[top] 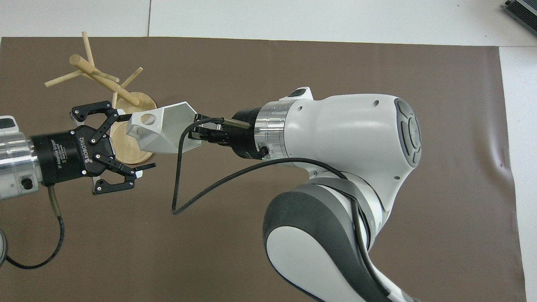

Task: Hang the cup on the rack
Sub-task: 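Grasp the cup with the left gripper while the right gripper holds it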

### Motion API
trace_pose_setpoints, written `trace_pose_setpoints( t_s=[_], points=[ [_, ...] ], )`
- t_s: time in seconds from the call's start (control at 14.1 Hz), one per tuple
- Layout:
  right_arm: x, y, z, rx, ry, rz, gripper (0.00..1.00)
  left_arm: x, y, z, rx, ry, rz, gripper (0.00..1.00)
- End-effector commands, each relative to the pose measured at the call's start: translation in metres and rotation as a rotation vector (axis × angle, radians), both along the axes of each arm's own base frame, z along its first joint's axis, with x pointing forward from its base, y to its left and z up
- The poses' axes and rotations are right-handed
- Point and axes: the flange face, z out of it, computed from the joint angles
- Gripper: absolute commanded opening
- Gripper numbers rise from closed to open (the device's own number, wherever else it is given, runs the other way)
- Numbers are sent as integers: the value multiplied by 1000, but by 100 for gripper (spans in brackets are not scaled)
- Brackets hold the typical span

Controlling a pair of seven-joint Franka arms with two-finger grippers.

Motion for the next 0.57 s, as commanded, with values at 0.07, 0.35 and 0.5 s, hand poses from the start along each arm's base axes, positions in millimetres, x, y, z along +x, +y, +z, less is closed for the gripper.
trace_pose_setpoints(
  t_s=[0.07,0.35,0.5],
  points=[
    [-1,0,0,28,17,-27,0,6,-2,-5,-28,5,30,100],
    [-1,0,1,29,17,-28,0,20,-8,1,-46,-10,14,100],
    [-1,0,1,29,17,-28,0,19,-13,-1,-42,-16,-4,100]
  ],
)
